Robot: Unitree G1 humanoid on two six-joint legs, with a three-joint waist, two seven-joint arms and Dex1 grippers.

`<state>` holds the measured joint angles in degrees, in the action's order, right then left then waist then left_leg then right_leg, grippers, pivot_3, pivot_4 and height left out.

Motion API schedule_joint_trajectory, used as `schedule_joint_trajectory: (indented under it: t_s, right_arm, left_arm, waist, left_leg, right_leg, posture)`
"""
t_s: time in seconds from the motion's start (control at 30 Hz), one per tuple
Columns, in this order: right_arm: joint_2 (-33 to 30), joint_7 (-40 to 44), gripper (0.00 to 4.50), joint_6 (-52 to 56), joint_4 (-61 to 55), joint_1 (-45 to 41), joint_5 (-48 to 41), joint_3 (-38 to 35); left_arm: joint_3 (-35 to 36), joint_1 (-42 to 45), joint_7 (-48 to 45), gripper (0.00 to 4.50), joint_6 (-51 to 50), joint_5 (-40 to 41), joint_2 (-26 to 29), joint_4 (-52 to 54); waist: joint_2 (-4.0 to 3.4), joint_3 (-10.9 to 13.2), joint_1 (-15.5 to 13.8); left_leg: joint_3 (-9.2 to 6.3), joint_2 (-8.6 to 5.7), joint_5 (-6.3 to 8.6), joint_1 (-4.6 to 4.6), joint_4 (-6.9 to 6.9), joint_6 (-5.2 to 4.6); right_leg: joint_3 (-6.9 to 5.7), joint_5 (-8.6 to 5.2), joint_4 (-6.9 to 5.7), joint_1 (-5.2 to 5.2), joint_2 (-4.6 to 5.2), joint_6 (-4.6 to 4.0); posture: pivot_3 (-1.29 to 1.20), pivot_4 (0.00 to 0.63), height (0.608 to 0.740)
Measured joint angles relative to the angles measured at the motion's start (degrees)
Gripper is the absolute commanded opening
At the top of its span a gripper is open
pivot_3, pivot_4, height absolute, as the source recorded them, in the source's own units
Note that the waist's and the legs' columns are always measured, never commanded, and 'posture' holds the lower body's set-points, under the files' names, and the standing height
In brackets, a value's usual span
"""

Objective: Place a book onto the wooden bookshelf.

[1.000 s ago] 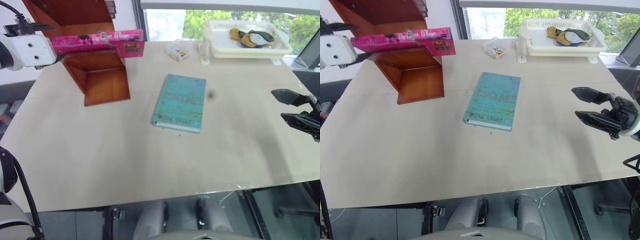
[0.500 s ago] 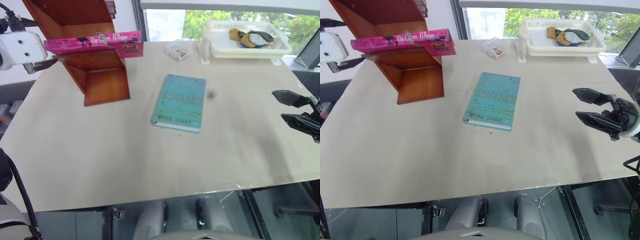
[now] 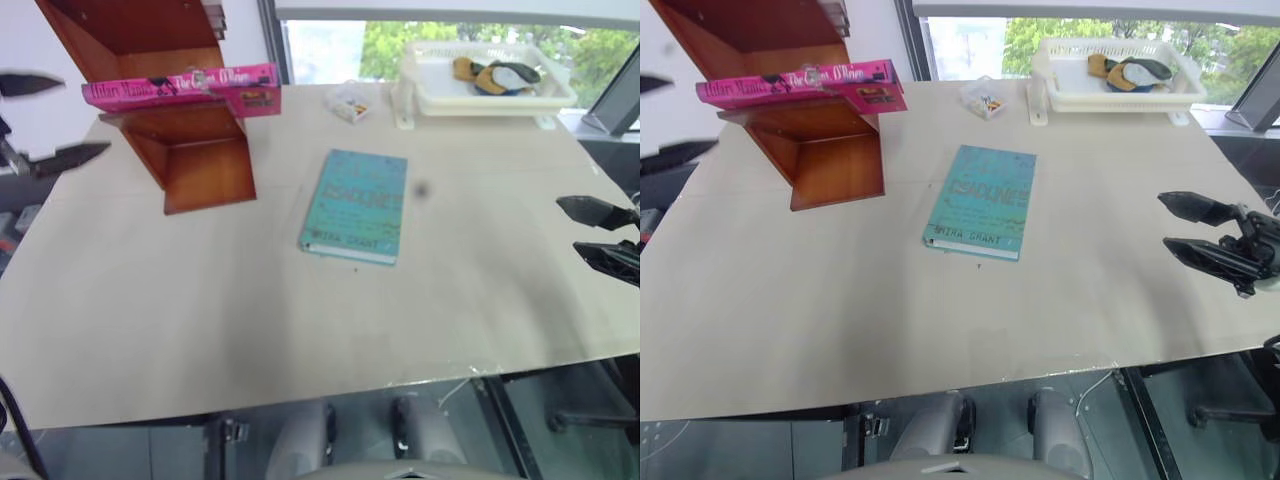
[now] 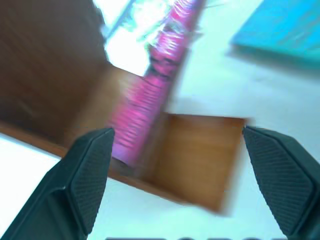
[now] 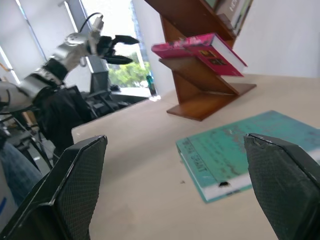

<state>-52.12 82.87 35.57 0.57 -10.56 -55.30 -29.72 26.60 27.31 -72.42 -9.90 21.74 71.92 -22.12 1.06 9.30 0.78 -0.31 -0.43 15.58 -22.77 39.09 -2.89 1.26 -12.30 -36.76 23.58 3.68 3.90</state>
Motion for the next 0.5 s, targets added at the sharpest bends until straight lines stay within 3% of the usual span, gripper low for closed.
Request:
schedule_joint_trajectory:
  t_s: [0.13, 0.23, 0.33, 0.5]
  right_arm:
    - [-0.38, 0.62, 4.5, -2.28, 1.02, 2.84, 3.7, 0.37]
    - [-0.68, 1.2, 4.5, -4.82, 2.9, 5.96, 7.75, 0.8]
    - [-2.08, 2.1, 4.5, -8.18, 4.56, 7.5, 11.88, 1.85]
    - [-2.26, 3.04, 4.5, -10.14, 7.71, 7.91, 14.66, 2.19]
  left_arm:
    - [10.13, -20.23, 1.62, 4.42, -9.28, 1.17, -5.43, 12.13]
    - [11.63, -31.47, 2.79, 4.42, -14.16, 2.1, -12.71, 17.16]
    - [12.65, -36.44, 5.86, 4.42, -16.14, 2.39, -16.89, 21.13]
    - [13.4, -38.75, 9.14, 4.42, -16.08, 2.76, -19.27, 23.96]
  waist:
    - [-0.28, -0.12, 0.01]
    - [-0.17, -0.08, -0.05]
    - [-0.06, -0.12, -0.42]
    - [-0.08, -0.15, -0.64]
  left_leg:
    - [0.12, -0.06, 0.01, 0.04, -0.17, 0.01]
    - [0.09, -0.04, 0.01, -0.02, -0.23, 0.01]
    - [0.01, -0.05, 0.0, 0.03, -0.23, 0.05]
    - [0.02, -0.04, -0.03, 0.06, -0.23, 0.13]
  right_leg:
    - [0.12, 0.0, 0.14, 0.01, 0.14, -0.01]
    - [0.07, 0.0, 0.25, 0.03, 0.32, -0.02]
    - [0.0, 0.01, 0.28, -0.01, 0.4, -0.03]
    - [0.07, -0.1, 0.3, 0.0, 0.48, -0.31]
  posture:
    - [0.0, 0.15, 0.74]
    - [0.0, 0.15, 0.74]
    - [0.0, 0.15, 0.74]
    - [0.0, 0.15, 0.74]
